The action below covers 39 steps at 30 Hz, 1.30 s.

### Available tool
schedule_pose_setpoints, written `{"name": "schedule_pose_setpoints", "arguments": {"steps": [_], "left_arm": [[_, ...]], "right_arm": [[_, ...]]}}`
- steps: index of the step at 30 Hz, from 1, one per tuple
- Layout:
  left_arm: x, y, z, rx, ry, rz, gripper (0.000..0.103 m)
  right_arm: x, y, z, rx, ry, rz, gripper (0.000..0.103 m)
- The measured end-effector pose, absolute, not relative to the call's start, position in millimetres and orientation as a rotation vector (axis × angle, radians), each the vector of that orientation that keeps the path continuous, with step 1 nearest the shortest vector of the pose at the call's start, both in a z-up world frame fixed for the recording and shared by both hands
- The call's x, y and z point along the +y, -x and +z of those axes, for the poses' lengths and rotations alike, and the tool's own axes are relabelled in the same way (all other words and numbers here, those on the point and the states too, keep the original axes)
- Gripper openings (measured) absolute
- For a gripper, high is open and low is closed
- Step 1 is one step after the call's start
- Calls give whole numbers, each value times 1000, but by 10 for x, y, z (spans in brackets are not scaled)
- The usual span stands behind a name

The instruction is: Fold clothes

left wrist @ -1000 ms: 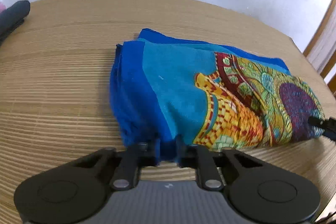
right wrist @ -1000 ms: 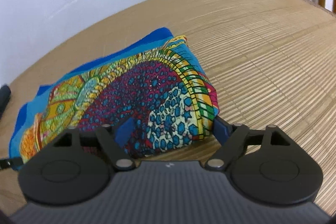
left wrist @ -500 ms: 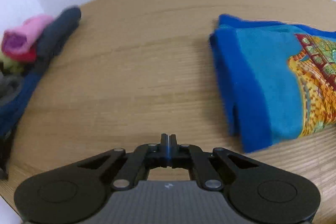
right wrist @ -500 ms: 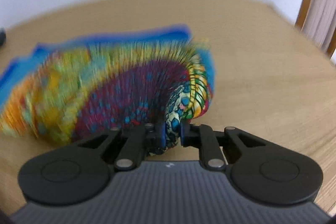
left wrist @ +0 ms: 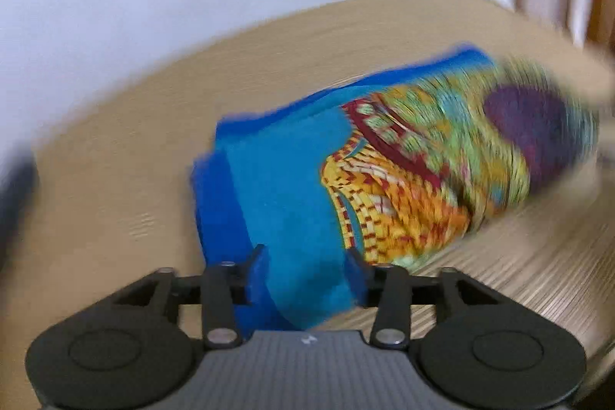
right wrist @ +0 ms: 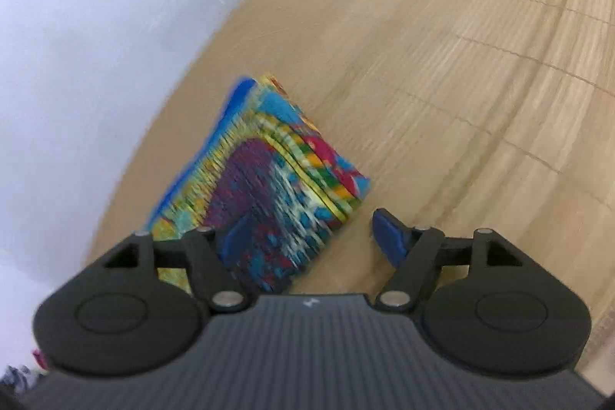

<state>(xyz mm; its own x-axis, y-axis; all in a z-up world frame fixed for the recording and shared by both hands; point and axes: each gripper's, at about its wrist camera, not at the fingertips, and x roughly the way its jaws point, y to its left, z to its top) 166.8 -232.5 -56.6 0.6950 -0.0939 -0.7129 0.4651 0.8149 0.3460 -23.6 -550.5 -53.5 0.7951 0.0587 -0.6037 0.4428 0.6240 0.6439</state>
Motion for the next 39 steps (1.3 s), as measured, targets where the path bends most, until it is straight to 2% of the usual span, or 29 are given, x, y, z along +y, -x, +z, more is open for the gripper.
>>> {"name": "schedule_pose_setpoints", "arguments": {"steps": [3, 6, 9, 11, 12, 14, 15, 18, 22, 28, 31, 34, 37, 39], "left_arm": [[-2471, -1597, -772, 728, -661, -421, 62], [-2457, -1760, -834, 767, -567, -406, 64], [-2344, -2030, -850, 854, -379, -374, 56], [-2335, -2085, -838, 867, -343, -378, 56], [-2336, -2086, -828, 871, -340, -384, 56], [-2324, -2085, -792, 885, -330, -399, 57], [-2282, -2080, -757, 893, -305, -401, 58], [-2099, -2064, -650, 917, -189, -396, 59], [-1714, -2000, -507, 924, 10, -327, 59], [-1212, -1814, -352, 880, 126, -172, 59], [-1021, -1684, -354, 875, 148, -112, 61], [-857, -1574, -392, 887, 162, -63, 61], [-737, -1481, -437, 909, 184, -38, 61], [-687, -1444, -429, 909, 195, -43, 62]], "right_arm": [[-5477, 88, -553, 603, -801, -211, 72], [-5448, -28, -569, 575, -800, -214, 73], [-5412, -115, -597, 547, -835, -220, 73], [-5397, -154, -609, 528, -837, -227, 73], [-5388, -179, -610, 518, -827, -235, 69], [-5383, -247, -624, 530, -807, -262, 24], [-5386, -273, -610, 532, -802, -268, 15], [-5351, -338, -447, 510, -751, -248, 15], [-4865, -463, 118, 476, -402, -106, 15], [-3424, -350, 714, 372, 141, 278, 15], [-2747, -283, 607, 369, 271, 456, 14], [-2168, -362, 194, 456, 346, 593, 16], [-1840, -308, -166, 599, 296, 690, 21], [-1844, -239, -177, 616, 225, 708, 27]]}}
